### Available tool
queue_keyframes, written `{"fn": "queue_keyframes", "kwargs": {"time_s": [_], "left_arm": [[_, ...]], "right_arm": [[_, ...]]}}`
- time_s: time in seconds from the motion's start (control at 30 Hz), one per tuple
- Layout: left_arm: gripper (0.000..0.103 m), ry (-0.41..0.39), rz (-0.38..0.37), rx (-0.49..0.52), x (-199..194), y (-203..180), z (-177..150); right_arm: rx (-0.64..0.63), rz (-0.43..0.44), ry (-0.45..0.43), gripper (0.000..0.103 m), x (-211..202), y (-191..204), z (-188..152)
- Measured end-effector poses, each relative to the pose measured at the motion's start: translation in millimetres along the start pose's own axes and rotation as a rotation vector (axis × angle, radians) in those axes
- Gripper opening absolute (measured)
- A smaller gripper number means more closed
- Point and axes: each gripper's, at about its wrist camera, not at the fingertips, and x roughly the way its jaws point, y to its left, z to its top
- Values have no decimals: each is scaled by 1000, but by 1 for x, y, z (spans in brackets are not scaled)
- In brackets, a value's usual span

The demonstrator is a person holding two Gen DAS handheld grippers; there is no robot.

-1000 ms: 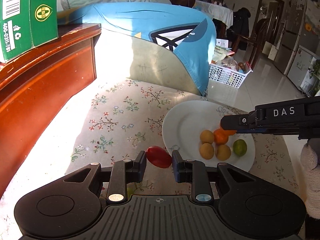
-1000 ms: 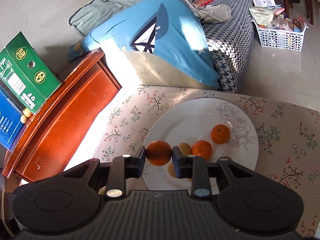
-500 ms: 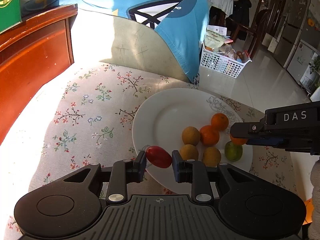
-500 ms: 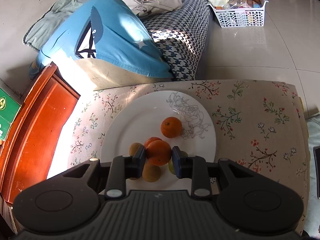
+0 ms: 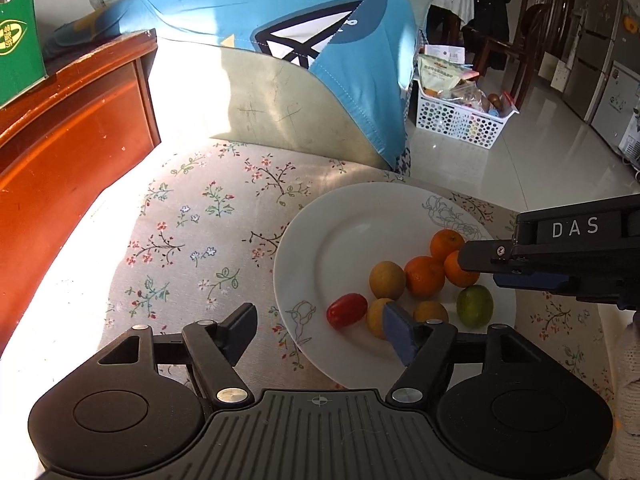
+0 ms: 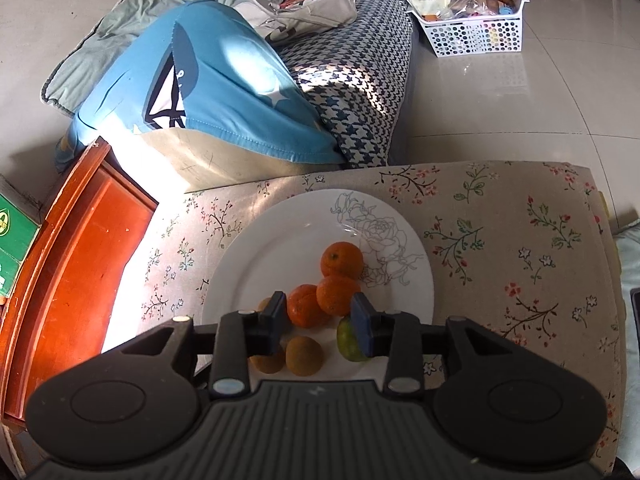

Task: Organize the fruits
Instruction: 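Carry the tomato and tangerine onto the white plate and open both tools, then withdraw both tools from the plate back to the remaining fruits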

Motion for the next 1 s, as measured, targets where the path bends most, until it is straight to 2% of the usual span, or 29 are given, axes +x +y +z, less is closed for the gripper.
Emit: {"fn": "queue_keyframes", "kwargs": {"time_s": [0.1,0.37,0.53,0.67,1.0], "left_arm": [[80,27,34,7,-5,-2,3],[85,77,92,37,-19,10,0],[86,86,127,70,-28,22,-3],[86,76,124,24,-36,40,-2],[86,52,134,-16,-53,77,-5]], "right_arm": [[-5,2,-2,41,-2,1,0],[-18,23,-3,51,-10,2,0],[-52,31,9,52,-9,8,-6],[-101,42,30,52,-6,18,-13],[-245,87,63,52,-3,44,-35]]}}
